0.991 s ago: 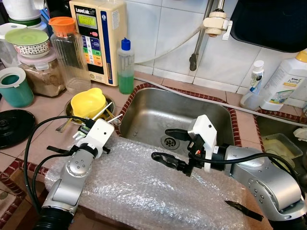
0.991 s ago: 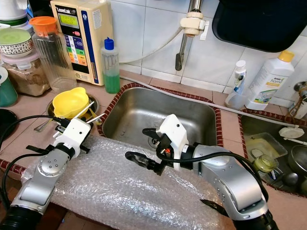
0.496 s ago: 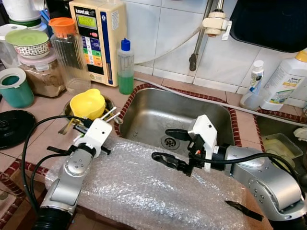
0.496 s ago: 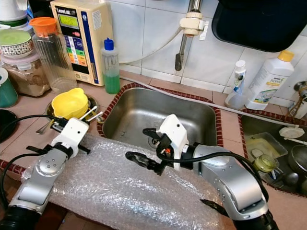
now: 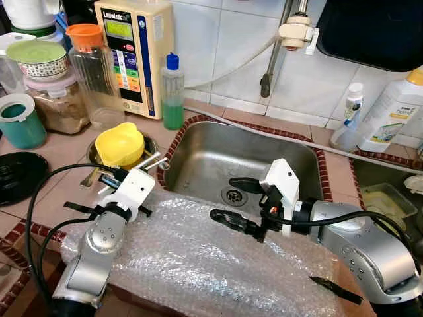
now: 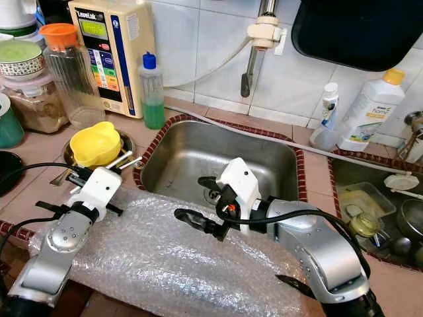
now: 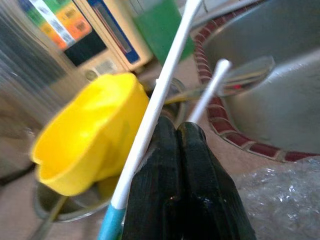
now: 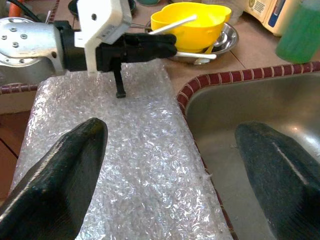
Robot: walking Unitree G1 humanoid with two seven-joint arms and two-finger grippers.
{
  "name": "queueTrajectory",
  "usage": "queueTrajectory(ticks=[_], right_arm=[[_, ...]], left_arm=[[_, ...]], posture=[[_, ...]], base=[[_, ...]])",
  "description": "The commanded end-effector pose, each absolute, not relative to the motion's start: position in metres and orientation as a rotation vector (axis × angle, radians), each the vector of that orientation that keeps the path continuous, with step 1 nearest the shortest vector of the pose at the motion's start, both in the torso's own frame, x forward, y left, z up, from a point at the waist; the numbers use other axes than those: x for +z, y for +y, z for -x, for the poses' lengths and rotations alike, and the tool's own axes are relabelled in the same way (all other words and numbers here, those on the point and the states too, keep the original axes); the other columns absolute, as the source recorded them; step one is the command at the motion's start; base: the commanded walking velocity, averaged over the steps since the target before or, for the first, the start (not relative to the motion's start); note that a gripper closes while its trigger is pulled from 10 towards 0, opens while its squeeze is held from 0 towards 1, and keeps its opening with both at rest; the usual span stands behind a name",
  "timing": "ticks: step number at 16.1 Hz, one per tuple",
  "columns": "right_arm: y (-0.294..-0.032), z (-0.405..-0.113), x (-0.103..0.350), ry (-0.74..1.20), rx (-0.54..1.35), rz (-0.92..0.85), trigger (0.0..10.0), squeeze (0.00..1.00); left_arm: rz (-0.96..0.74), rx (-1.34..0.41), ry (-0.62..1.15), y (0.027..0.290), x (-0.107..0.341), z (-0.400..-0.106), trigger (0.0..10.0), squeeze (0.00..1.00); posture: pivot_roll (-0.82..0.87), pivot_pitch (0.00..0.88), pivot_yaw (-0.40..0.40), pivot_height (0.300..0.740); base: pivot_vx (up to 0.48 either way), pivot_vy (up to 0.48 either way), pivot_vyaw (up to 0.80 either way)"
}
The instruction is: Kitchen organization
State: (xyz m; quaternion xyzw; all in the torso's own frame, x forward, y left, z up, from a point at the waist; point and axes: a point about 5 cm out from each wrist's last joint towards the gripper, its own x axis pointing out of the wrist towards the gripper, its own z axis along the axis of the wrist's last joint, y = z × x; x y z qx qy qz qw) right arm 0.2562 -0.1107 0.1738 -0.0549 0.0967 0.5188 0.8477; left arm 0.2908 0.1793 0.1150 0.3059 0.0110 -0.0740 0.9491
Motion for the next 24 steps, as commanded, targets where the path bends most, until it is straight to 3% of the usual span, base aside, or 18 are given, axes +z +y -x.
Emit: queueTrajectory(ticks=[1,8,18,19,24], right_arm=[[-0.114,-0.258,0.174,0.203,1.079,0.126,10.0,0.00],[-0.115,-0.260,0.175,0.198,1.074,0.126,10.0,0.00],[-0.114,-0.262,0.173,0.196,1.070,0.124,10.0,0.00],[-0.114,-0.262,0.173,0.195,1.069,0.123,10.0,0.00],[-0.110,-0.262,0.172,0.194,1.083,0.116,10.0,0.00]], left_arm=[[-0.643,-0.160,-0.031,0.173,0.123,-0.289,0.0,0.00],[-0.617,-0.113,-0.237,0.165,0.159,-0.282,0.0,0.00],[-0.596,-0.068,-0.253,0.169,0.166,-0.280,0.0,0.00],[-0.544,-0.046,-0.250,0.175,0.168,-0.275,10.0,1.00],[-0.562,-0.059,-0.093,0.188,0.135,-0.258,10.0,1.00]], posture=[[0.06,0.000,-0.064,0.740],[0.06,0.000,-0.064,0.740],[0.07,0.000,-0.063,0.740],[0.08,0.000,-0.063,0.740],[0.09,0.000,-0.065,0.740]], base=[[0.000,0.000,0.00],[0.000,0.000,0.00],[0.000,0.000,0.00],[0.000,0.000,0.00],[0.000,0.000,0.00]])
